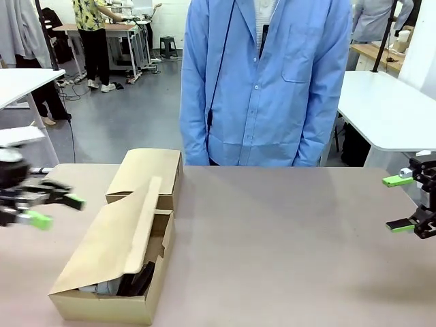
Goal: Place items inside the box.
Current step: Close the lid of the Mailer Box closest to the robot.
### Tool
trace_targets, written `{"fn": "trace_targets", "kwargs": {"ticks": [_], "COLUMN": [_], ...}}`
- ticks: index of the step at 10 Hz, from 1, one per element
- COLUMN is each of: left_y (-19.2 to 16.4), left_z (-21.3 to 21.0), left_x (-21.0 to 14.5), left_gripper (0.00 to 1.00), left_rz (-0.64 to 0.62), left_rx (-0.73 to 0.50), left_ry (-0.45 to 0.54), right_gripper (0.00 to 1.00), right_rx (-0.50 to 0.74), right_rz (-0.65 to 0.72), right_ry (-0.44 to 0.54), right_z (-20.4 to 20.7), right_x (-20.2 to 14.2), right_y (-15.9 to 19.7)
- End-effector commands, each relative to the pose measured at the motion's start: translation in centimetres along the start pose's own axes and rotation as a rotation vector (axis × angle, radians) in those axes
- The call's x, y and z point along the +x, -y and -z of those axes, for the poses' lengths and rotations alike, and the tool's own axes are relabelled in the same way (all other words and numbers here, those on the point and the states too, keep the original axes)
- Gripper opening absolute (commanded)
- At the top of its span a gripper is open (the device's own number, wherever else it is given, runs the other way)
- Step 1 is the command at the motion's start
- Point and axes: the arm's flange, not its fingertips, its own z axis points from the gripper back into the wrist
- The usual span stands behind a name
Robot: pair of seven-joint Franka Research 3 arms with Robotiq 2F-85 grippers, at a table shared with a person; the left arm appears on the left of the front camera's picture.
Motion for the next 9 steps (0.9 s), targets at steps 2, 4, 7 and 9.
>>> {"fn": "trace_targets", "kwargs": {"ticks": [2,4,7,9], "left_y": [-0.6,-3.4,0.6,0.6], "left_z": [-6.5,-8.4,-6.9,-6.9], "left_x": [-1.3,-2.9,-3.0,-3.0], "left_gripper": [1.00,1.00,1.00,1.00], "left_rz": [-0.583,-0.850,-0.503,-0.503], "left_rx": [-0.016,-0.235,0.036,0.036], "left_ry": [0.092,0.126,0.058,0.058], "right_gripper": [1.00,1.00,1.00,1.00], "right_rx": [0.017,0.017,0.017,0.017], "right_rz": [0.008,0.008,0.008,0.008], "right_ry": [0.003,0.003,0.003,0.003], "right_z": [0.0,0.0,0.0,0.0], "right_x": [0.1,0.1,0.1,0.1], "right_y": [-0.4,-0.4,-0.4,-0.4]}}
